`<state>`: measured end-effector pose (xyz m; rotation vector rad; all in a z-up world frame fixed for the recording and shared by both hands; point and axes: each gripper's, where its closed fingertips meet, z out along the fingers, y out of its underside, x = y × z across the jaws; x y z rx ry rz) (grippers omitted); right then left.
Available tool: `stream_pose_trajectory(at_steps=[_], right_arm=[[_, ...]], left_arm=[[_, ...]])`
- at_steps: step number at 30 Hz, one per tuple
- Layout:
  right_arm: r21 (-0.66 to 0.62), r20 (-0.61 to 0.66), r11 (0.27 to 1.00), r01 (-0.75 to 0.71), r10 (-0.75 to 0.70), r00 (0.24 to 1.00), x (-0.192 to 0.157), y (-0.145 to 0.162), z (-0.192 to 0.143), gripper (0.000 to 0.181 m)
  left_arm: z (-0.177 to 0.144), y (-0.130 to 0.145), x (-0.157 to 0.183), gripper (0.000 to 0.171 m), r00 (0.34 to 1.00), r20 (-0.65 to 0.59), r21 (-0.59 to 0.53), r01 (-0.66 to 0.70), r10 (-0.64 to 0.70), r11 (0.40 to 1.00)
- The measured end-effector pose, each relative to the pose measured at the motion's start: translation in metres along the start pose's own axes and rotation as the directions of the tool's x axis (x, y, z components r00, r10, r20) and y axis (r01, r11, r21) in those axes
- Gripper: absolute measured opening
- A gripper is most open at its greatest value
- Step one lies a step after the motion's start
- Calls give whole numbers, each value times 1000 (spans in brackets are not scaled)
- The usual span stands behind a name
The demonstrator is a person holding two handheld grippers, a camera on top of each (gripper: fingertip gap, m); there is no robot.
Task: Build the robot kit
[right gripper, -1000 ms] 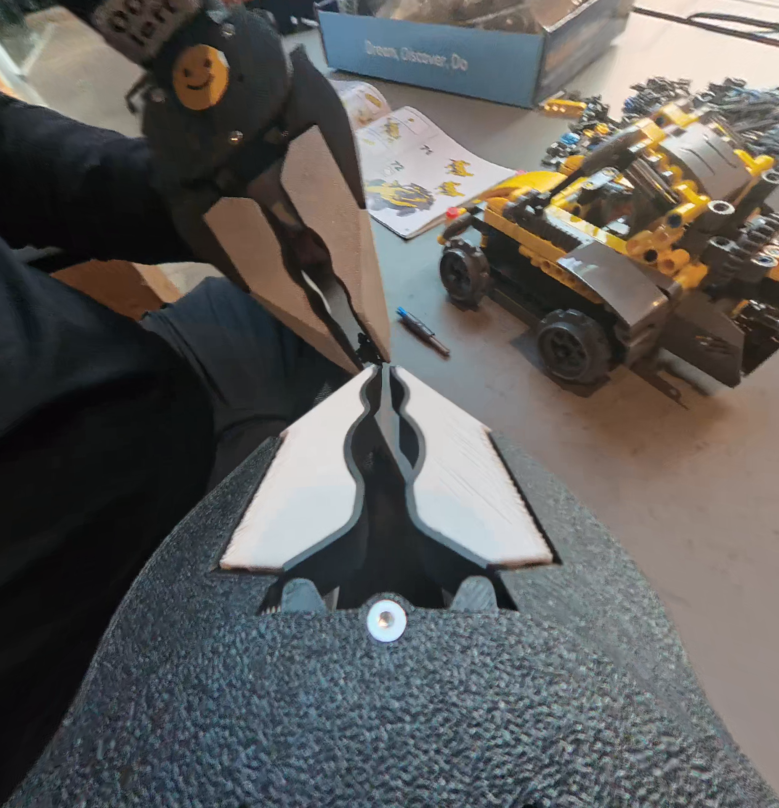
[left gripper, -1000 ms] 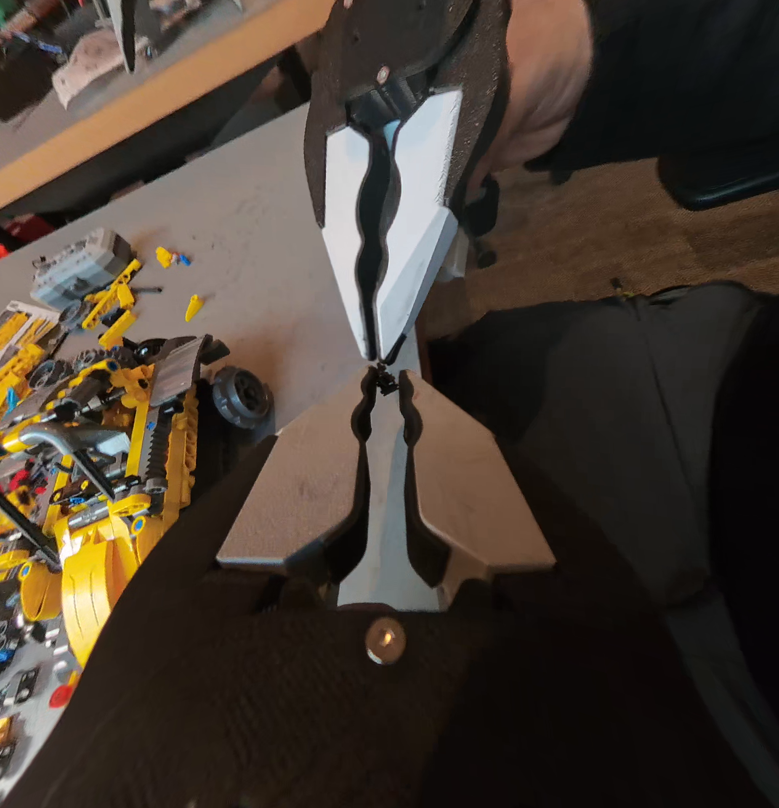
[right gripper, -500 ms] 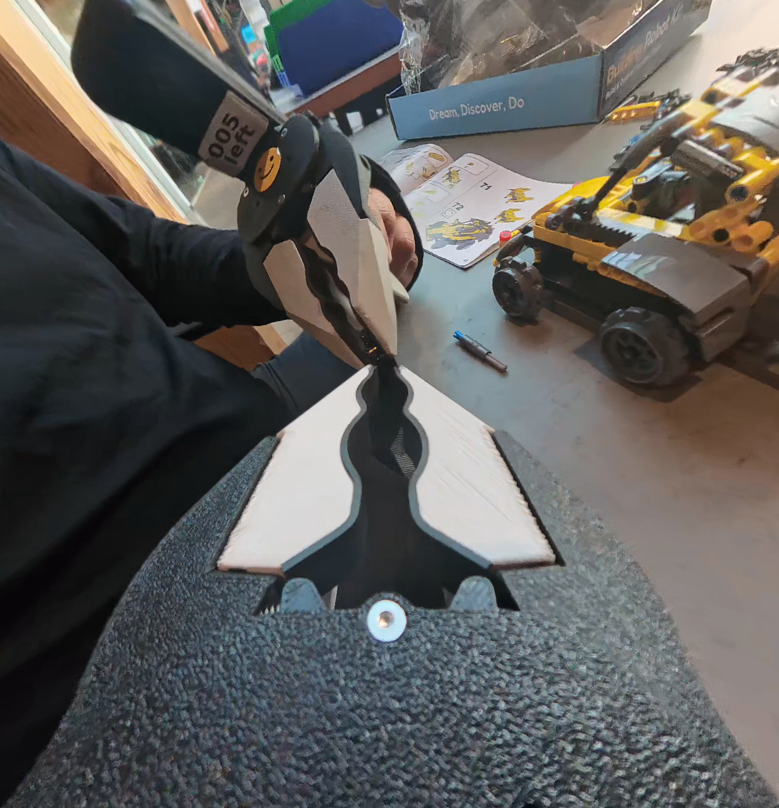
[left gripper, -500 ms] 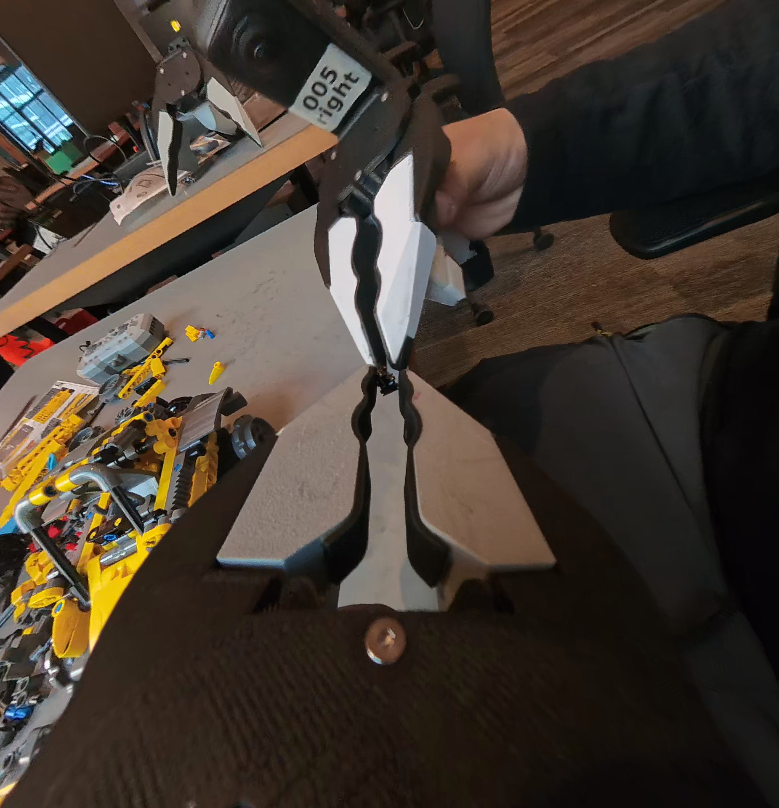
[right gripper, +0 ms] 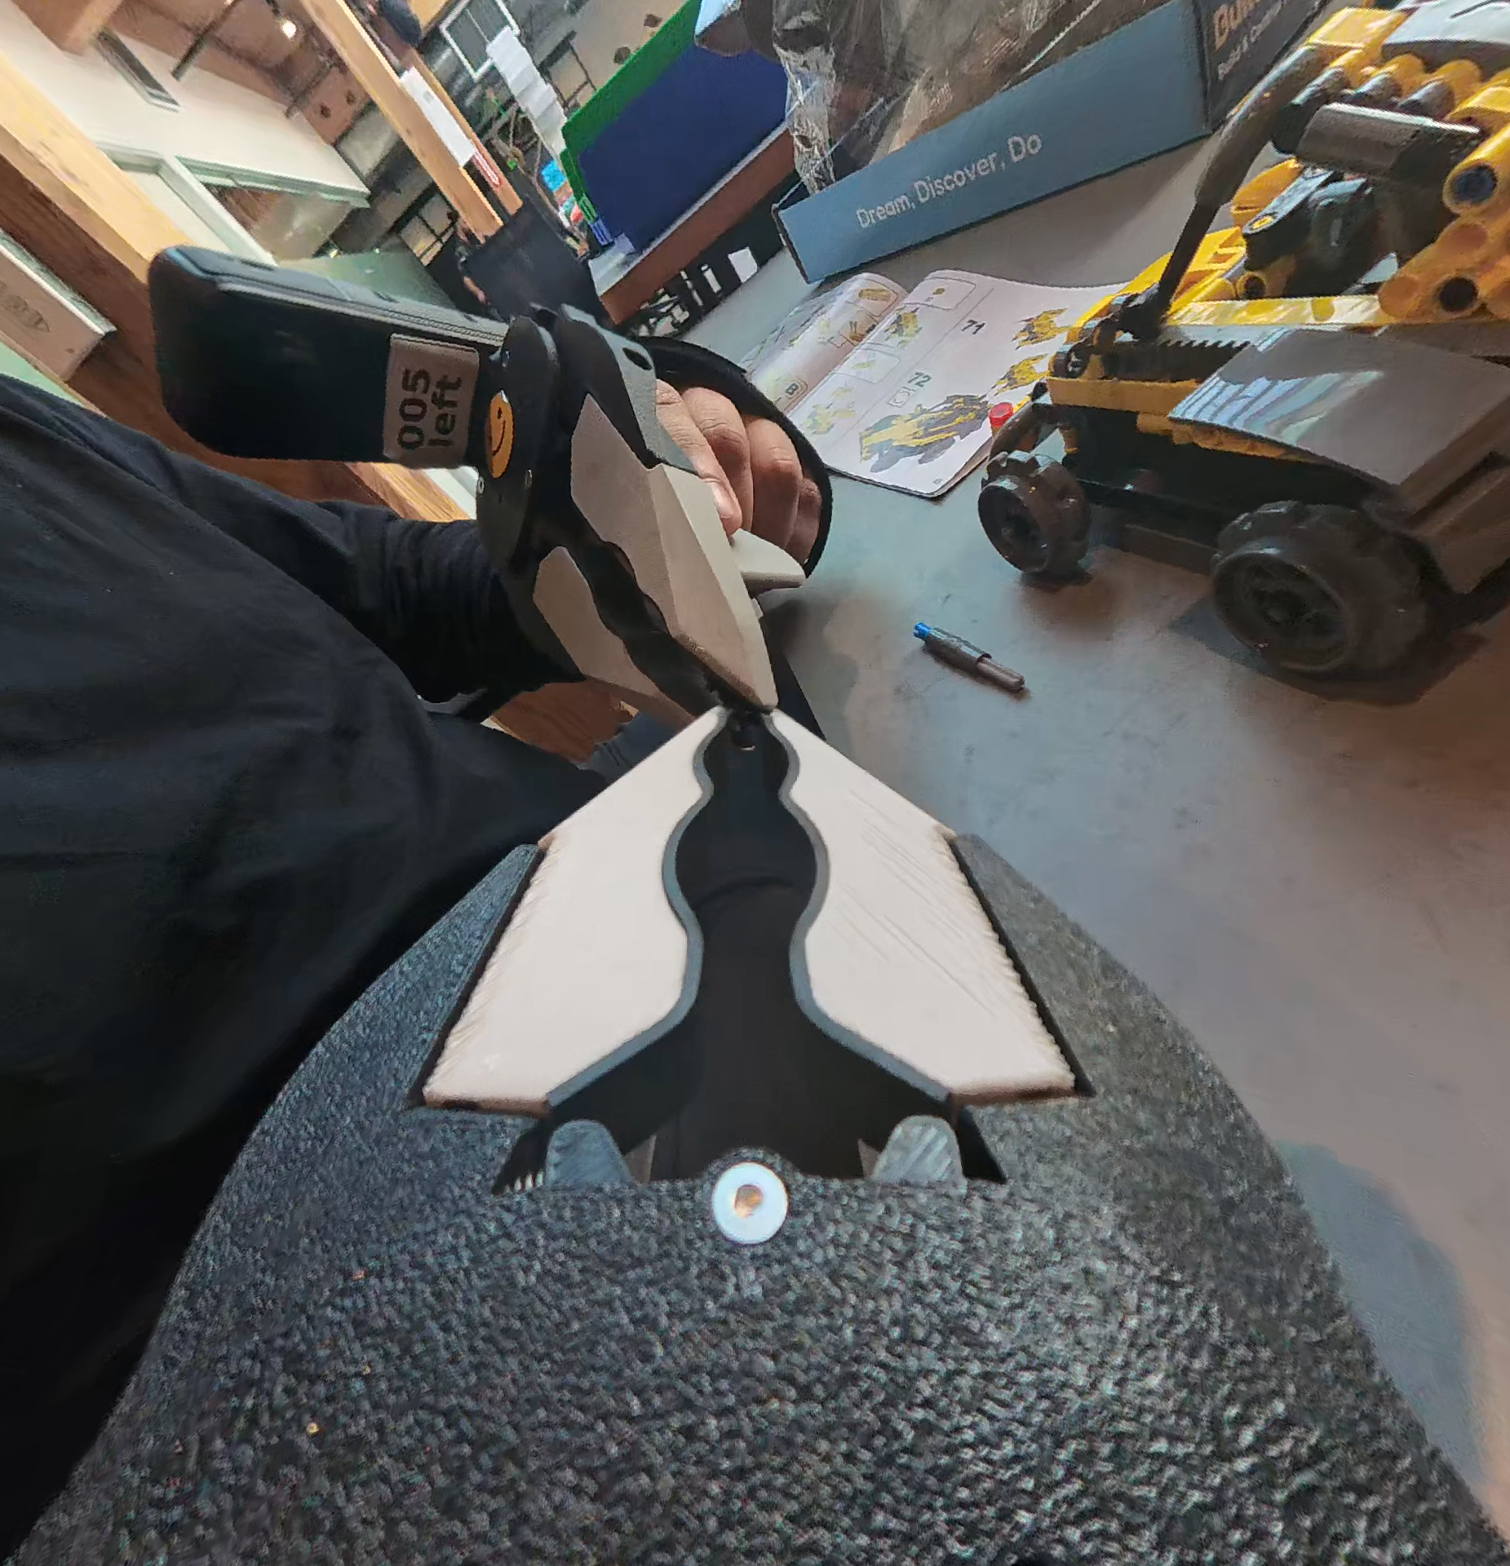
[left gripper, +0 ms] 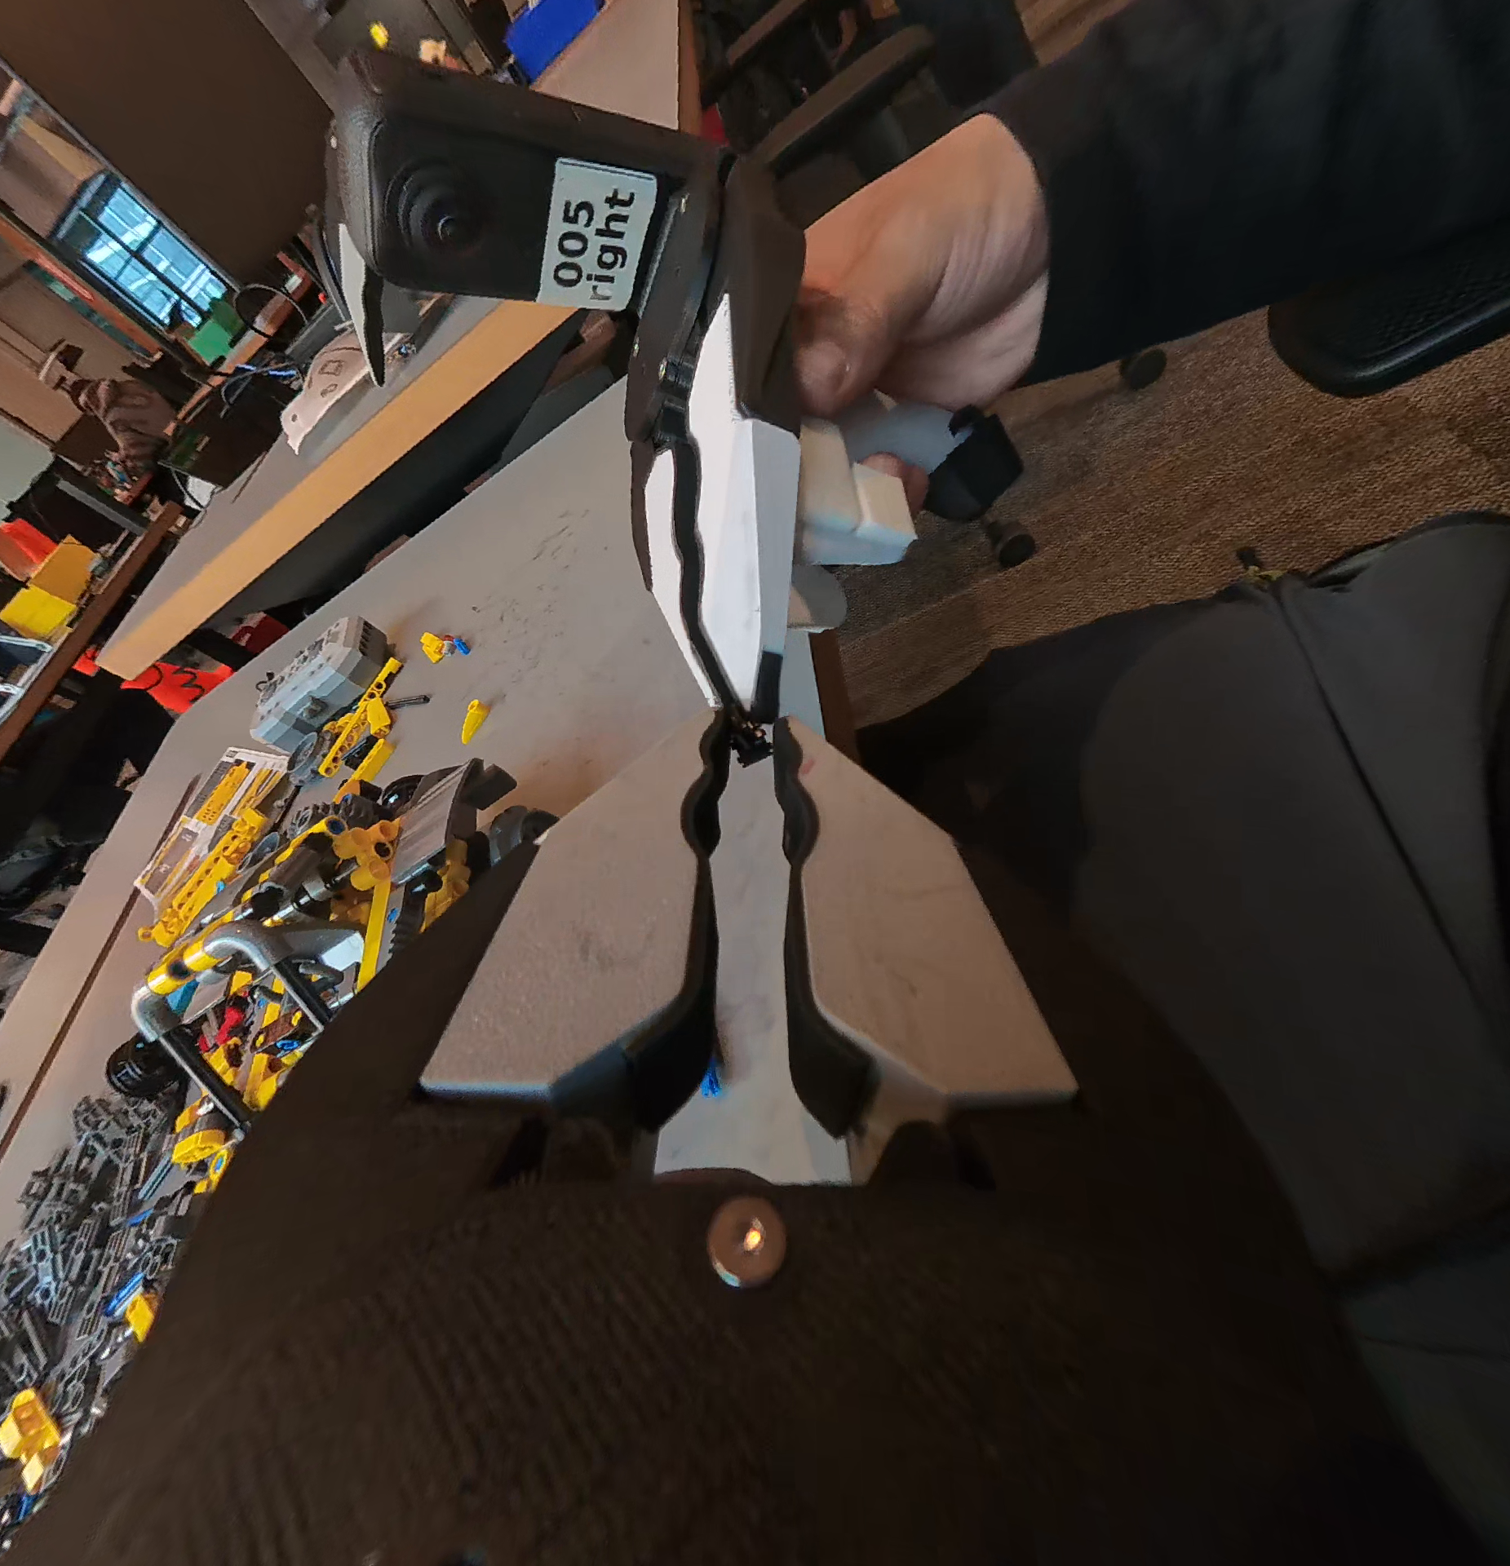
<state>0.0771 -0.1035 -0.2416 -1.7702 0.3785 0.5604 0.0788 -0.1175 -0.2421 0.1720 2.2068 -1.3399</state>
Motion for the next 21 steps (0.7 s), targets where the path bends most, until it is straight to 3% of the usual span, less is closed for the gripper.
stream_pose_trajectory(at_steps=[10, 21], right_arm=[[16, -140, 999, -31, 33, 990, 25, 0, 3, 1], [16, -153, 999, -40, 42, 987, 30, 2, 1, 1]], left_arm=[[8, 28, -10, 4, 972, 35, -159, 236, -233, 959], [12, 33, -10, 4, 965, 62, -207, 261, -253, 943]])
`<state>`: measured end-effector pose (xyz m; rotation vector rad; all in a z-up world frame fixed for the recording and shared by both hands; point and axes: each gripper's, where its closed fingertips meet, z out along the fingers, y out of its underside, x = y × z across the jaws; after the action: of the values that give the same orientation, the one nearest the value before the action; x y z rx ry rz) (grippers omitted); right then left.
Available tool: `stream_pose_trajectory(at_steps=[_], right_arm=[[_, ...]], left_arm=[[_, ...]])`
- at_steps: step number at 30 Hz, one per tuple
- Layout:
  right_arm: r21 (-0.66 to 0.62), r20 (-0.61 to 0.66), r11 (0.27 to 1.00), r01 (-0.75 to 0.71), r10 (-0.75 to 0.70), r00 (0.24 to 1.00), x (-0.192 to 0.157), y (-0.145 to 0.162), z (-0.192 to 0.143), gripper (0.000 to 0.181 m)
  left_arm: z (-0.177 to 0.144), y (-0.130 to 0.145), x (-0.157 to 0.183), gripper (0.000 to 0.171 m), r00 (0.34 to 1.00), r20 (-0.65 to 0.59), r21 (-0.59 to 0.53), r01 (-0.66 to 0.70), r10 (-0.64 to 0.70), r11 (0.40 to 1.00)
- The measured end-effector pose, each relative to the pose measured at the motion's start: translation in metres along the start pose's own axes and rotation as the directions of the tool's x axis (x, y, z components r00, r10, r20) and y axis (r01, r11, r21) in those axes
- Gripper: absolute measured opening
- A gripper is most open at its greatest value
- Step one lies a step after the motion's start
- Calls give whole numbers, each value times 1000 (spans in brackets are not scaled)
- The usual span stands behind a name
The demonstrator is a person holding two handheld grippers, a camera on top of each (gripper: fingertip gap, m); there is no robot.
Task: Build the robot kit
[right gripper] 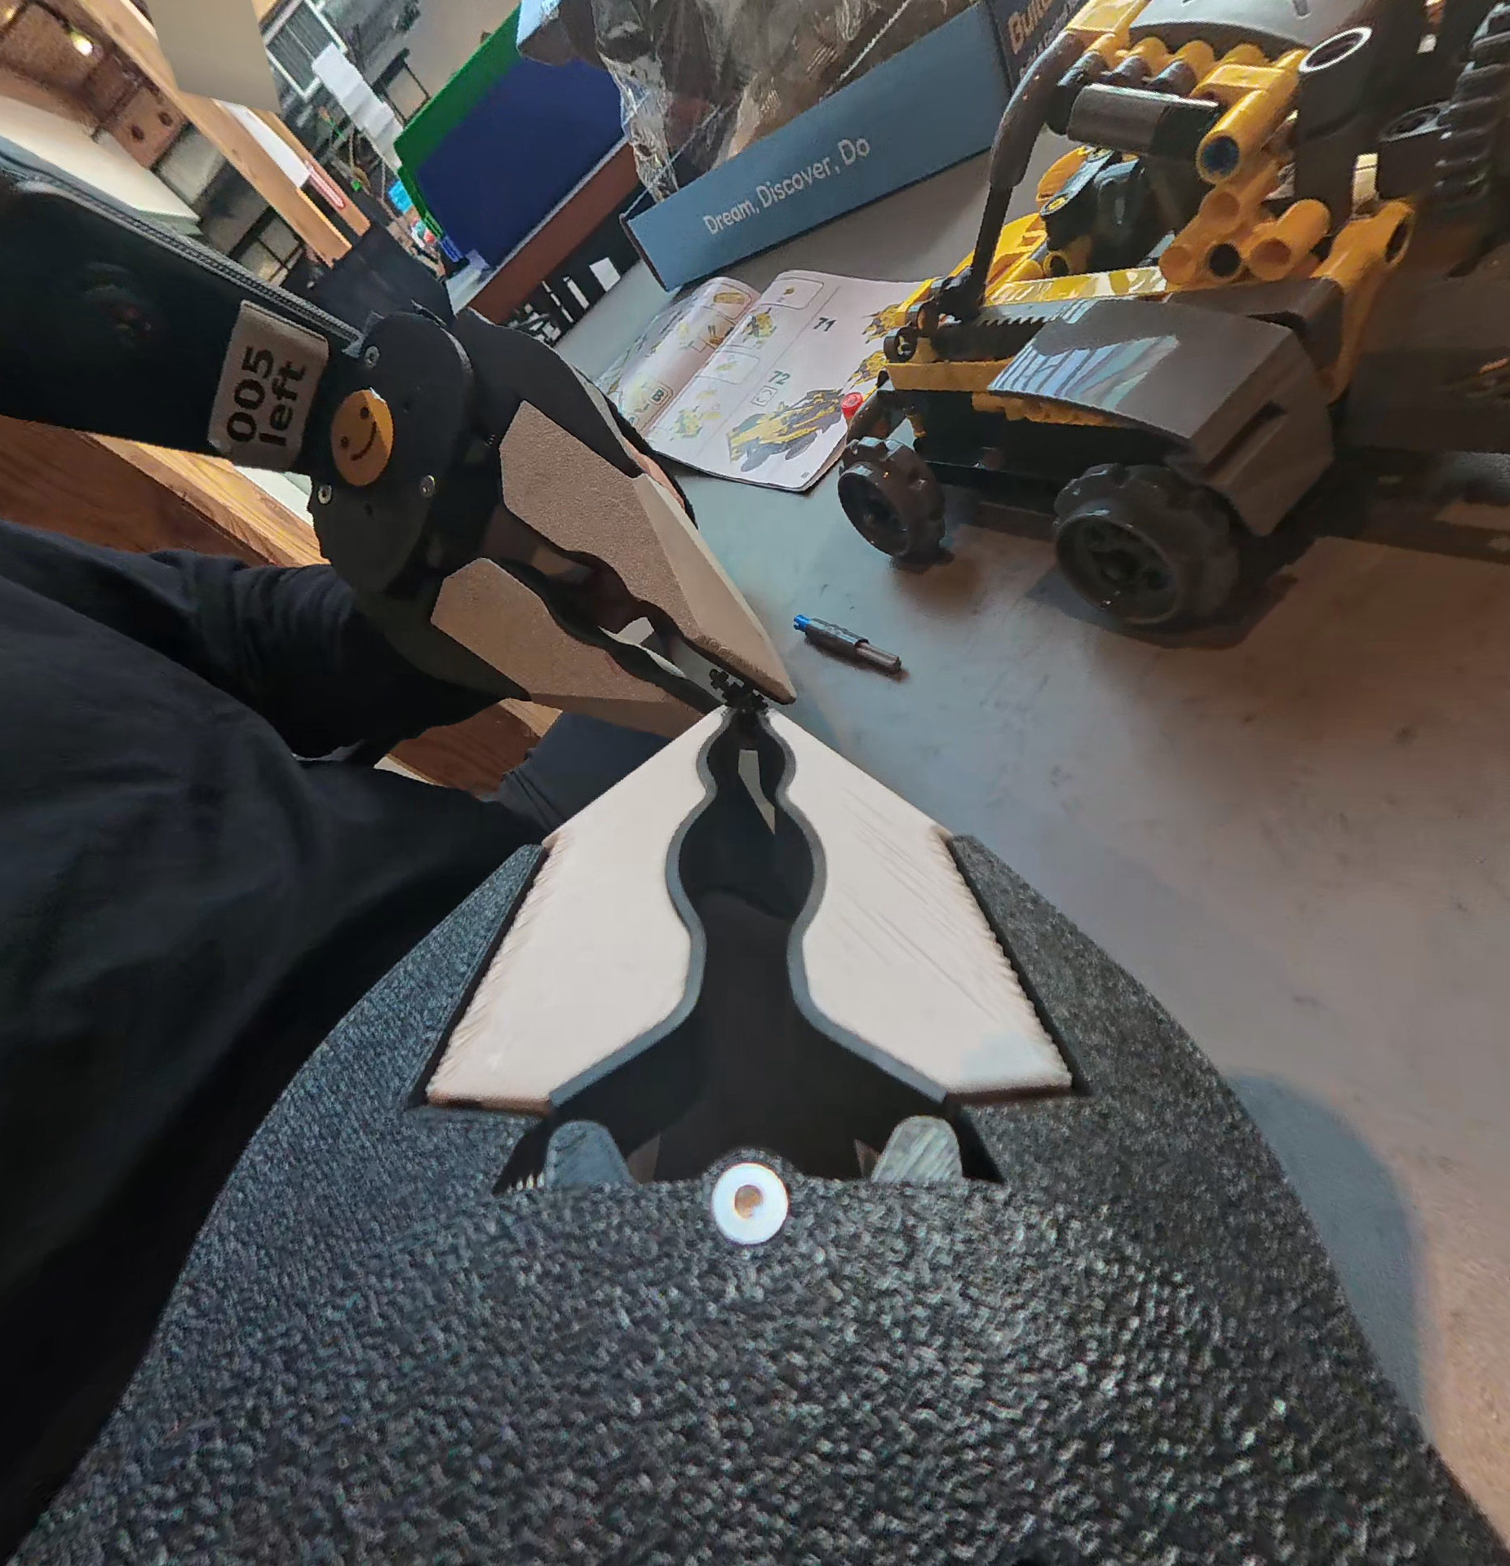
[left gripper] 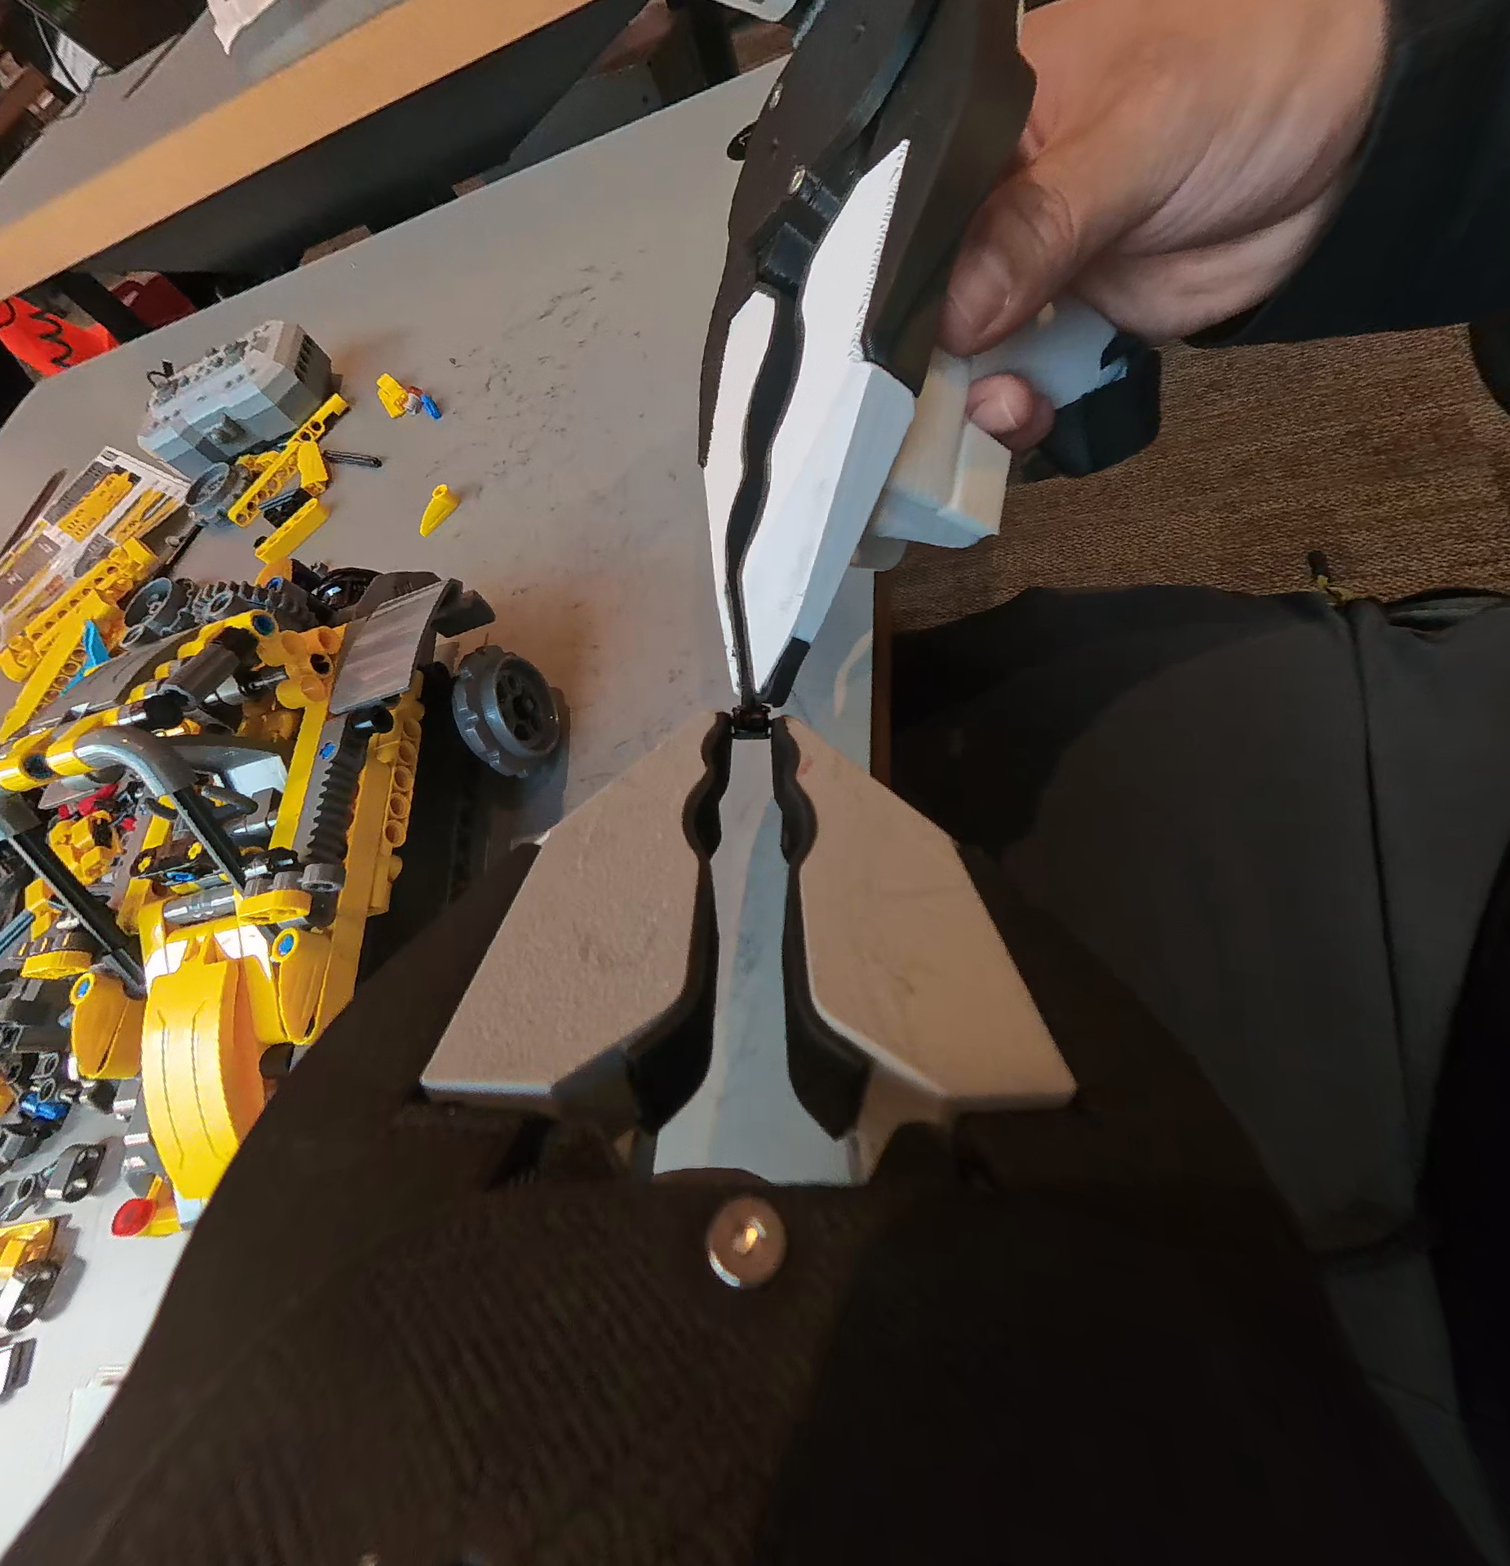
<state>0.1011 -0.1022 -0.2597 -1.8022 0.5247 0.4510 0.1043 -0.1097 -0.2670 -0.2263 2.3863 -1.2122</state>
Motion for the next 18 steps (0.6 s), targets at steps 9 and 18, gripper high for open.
stream_pose_trajectory(at_steps=[9, 18], right_arm=[[4, -19, 1000, 2, -2, 1000, 4, 0, 1, 1], [-78, -194, 988, 134, -147, 970, 26, -8, -18, 0]], left_arm=[[0, 4, -3, 4, 1000, 7, -15, 19, -19, 1000], [6, 24, 0, 5, 997, -54, -138, 40, -48, 990]])
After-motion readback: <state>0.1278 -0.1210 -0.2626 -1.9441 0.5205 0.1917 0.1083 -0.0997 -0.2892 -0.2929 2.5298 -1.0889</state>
